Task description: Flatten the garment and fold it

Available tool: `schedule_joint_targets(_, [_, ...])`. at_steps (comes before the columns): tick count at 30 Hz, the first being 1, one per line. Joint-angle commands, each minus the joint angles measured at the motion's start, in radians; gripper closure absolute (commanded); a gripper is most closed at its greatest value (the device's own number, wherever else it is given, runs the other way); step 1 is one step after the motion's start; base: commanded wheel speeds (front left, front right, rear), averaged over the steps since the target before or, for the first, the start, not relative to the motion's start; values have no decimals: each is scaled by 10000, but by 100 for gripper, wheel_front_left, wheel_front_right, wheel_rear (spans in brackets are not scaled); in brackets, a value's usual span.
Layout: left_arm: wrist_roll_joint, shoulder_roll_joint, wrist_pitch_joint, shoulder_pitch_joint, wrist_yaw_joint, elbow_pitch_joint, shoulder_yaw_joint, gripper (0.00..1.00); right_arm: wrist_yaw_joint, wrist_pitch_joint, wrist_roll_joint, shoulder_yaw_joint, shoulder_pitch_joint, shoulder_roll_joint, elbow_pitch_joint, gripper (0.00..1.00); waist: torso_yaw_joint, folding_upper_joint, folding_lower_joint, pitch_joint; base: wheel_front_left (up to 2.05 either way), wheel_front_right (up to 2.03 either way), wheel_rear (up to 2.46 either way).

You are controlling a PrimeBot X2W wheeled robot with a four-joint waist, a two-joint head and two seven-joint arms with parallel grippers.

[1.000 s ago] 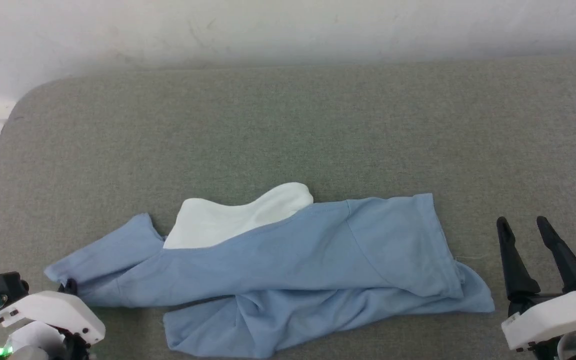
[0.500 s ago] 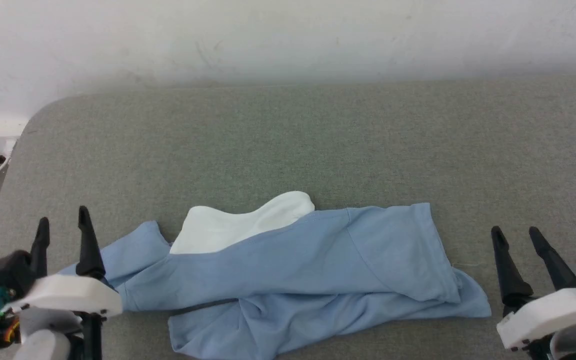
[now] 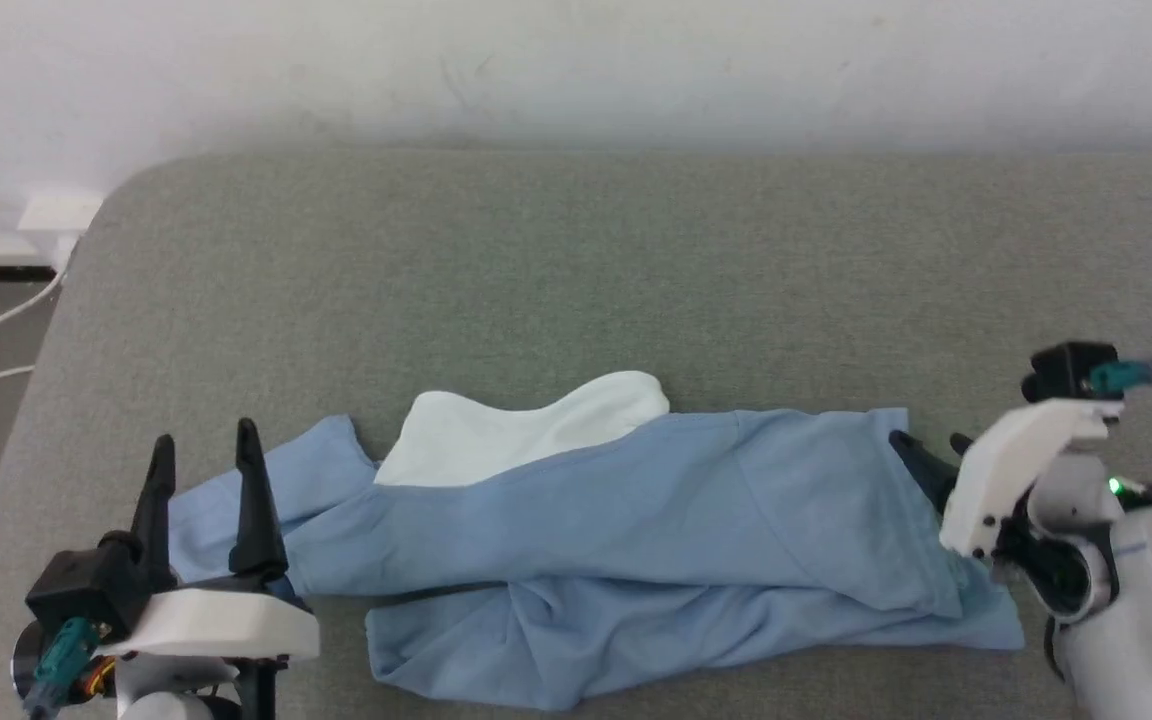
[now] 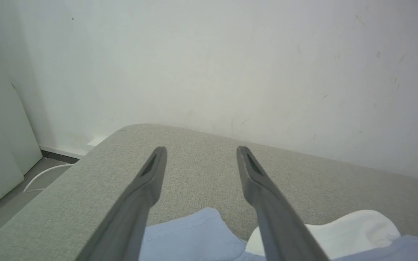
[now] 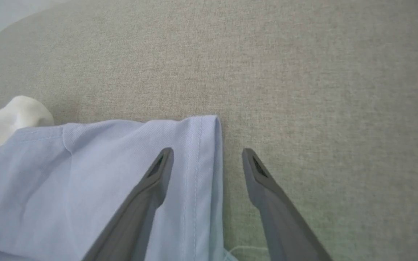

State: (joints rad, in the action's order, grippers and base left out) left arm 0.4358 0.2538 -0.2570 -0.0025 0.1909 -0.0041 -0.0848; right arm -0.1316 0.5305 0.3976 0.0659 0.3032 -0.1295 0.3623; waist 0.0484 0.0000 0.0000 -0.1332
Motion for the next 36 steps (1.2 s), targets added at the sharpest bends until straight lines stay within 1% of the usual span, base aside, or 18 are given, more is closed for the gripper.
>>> schedule_joint_targets(1, [-175, -162, -46, -126, -175, 24, 79, 0, 9, 315, 103, -206, 690, -167, 587, 0, 309, 0, 0, -311, 0, 0, 0])
schedule_joint_targets(6, [-421, -507, -46, -459, -469, 202, 189, 0, 9, 905, 286, -680, 1860, -419, 2186, 0, 653, 0, 0, -685, 0, 0, 0])
schedule_joint_targets(10, [-556, -710, -47, -649, -701, 355, 349, 0, 9, 1534, 408, -1015, 2256, -549, 3380, 0, 866, 0, 0, -861, 0, 0, 0])
schedule_joint_targets(12, [-622, -795, -47, -670, -778, 471, 439, 0, 9, 1942, 579, -1100, 2319, -508, 3840, 0, 921, 0, 0, -896, 0, 0, 0])
schedule_joint_targets(13, [-656, -831, -47, -667, -811, 525, 485, 0, 9, 2082, 630, -1170, 2335, -505, 3987, 43, 932, 0, 0, -892, 0, 0, 0])
schedule_joint_targets(14, [-693, -851, -47, -649, -833, 595, 529, 0, 9, 2170, 704, -1226, 2345, -486, 4075, 96, 933, 0, 0, -892, 0, 0, 0])
schedule_joint_targets(15, [-710, -874, -47, -635, -858, 653, 579, 0, 9, 2218, 777, -1270, 2356, -476, 4118, 100, 927, 0, 0, -885, 0, 0, 0])
schedule_joint_targets(17, [-711, -892, -47, -624, -886, 708, 633, 0, 9, 2213, 805, -1337, 2372, -502, 4114, 100, 912, 0, 0, -870, 0, 0, 0])
schedule_joint_targets(20, [-669, -797, -42, -577, -925, 1037, 743, 0, 9, 1861, 890, -1526, 2460, -635, 3816, 100, 816, 0, 0, -763, 0, 0, 0])
schedule_joint_targets(22, [-548, -603, 193, -636, -963, 1224, 878, 0, 9, 1469, 907, -1562, 2498, -828, 3460, 100, 760, 0, 0, -671, 0, 0, 0])
schedule_joint_targets(24, [-313, -335, 690, -739, -1038, 1415, 1064, 0, 9, 1122, 935, -1495, 2466, -1049, 3091, 100, 696, 0, 0, -540, 0, 0, 0])
schedule_joint_targets(27, [137, 196, 1711, -960, -1248, 1668, 1345, 0, 9, 757, 934, -1298, 2289, -1377, 2458, 100, 584, 0, 0, -388, 0, 0, 0])
schedule_joint_targets(29, [458, 613, 2672, -1145, -1457, 1907, 1425, 0, 9, 619, 846, -1179, 2105, -1568, 2016, 100, 481, 0, 0, -315, 0, 0, 0])
schedule_joint_targets(33, [1198, 1317, 4759, -1595, -1930, 2426, 1413, 0, 9, 604, 642, -878, 1684, -1653, 1102, 100, 212, 0, 0, -286, 0, 0, 0])
schedule_joint_targets(36, [1753, 1655, 6298, -1920, -2282, 2878, 1238, 0, 9, 789, 492, -724, 1397, -1536, 437, 100, -10, 0, 0, -392, 0, 0, 0])
